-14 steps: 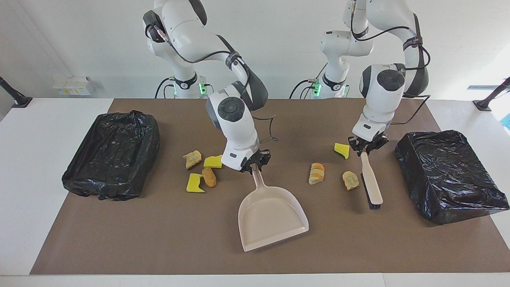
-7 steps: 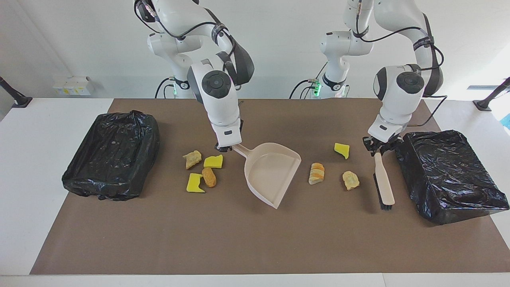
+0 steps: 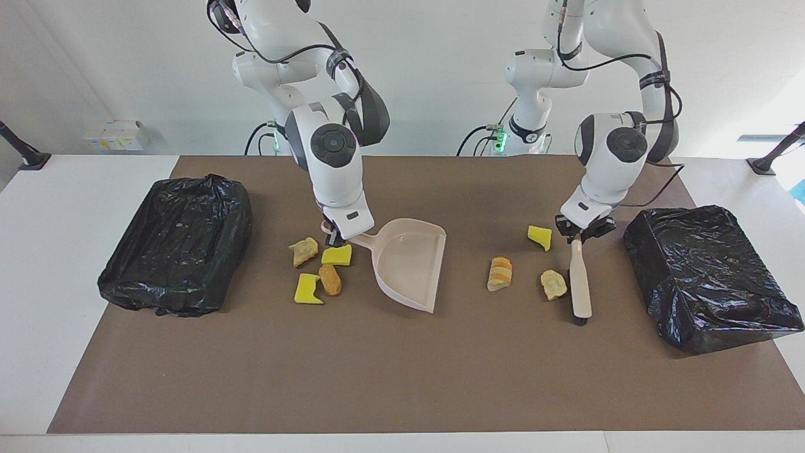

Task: Sweep and dump trash in bin
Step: 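Sweep the bread crusts into the dustpan with the left gripper's brush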

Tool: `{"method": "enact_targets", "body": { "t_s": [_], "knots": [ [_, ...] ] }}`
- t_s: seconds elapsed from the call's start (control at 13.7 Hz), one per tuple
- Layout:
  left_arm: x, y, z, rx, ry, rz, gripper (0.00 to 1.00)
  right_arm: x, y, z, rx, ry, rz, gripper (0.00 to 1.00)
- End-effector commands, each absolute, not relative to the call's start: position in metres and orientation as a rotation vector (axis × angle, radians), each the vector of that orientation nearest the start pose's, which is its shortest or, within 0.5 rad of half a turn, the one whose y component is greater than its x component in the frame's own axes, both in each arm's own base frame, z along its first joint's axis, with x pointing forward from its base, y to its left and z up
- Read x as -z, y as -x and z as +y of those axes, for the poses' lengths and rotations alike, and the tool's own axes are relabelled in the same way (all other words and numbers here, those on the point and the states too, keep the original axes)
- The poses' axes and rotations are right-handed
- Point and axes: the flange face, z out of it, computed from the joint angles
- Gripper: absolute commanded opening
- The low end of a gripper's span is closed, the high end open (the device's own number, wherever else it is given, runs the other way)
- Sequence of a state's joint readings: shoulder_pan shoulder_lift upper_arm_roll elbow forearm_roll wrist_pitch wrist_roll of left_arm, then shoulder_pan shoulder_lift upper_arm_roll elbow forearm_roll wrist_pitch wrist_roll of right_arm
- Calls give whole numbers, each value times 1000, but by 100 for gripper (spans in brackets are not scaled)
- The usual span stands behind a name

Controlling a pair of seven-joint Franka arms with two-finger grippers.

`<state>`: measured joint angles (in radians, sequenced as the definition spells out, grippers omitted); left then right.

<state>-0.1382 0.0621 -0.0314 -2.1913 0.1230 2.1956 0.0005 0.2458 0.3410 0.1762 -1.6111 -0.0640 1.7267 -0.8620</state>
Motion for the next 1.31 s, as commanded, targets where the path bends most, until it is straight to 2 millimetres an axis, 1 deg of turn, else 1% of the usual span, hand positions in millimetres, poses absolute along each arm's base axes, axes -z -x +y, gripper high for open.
{"method": "enact_targets", "body": {
  "t_s": [0.0, 0.07, 0.15, 0.22, 0.29, 0.36, 0.51, 0.66, 0.8, 1.09, 1.17, 1.24],
  "knots": [
    [-339, -517, -115, -65, 3039, 448, 0, -408, -574, 251, -352, 2418, -1877, 0],
    [-339, -514, -127, -69, 3057, 446, 0, -407, -574, 252, -358, 2413, -1880, 0],
    [-338, -508, -141, -76, 3061, 466, 0, -403, -577, 247, -361, 2408, -1879, 0],
    [-337, -502, -154, -80, 3062, 459, 0, -395, -580, 243, -378, 2396, -1879, 0],
    [-339, -498, -166, -73, 3065, 435, 0, -385, -580, 243, -397, 2369, -1897, 0],
    [-338, -490, -183, -77, 3062, 432, 0, -382, -578, 248, -404, 2355, -1911, 0],
    [-340, -477, -207, -79, 3057, 454, 0, -380, -580, 245, -407, 2355, -1905, 0],
    [-340, -464, -226, -86, 3074, 400, 0, -375, -580, 251, -359, 2371, -1909, 0],
    [-341, -455, -243, -107, 3116, 377, 0, -373, -581, 251, -344, 2374, -1912, 0],
    [-348, -426, -297, -116, 3156, 490, 0, -372, -579, 251, -348, 2374, -1909, 0],
    [-352, -414, -316, -134, 3194, 496, 0, -372, -579, 251, -348, 2376, -1907, 0],
    [-355, -405, -330, -155, 3231, 467, 0, -372, -579, 251, -348, 2376, -1907, 0]
  ]
}}
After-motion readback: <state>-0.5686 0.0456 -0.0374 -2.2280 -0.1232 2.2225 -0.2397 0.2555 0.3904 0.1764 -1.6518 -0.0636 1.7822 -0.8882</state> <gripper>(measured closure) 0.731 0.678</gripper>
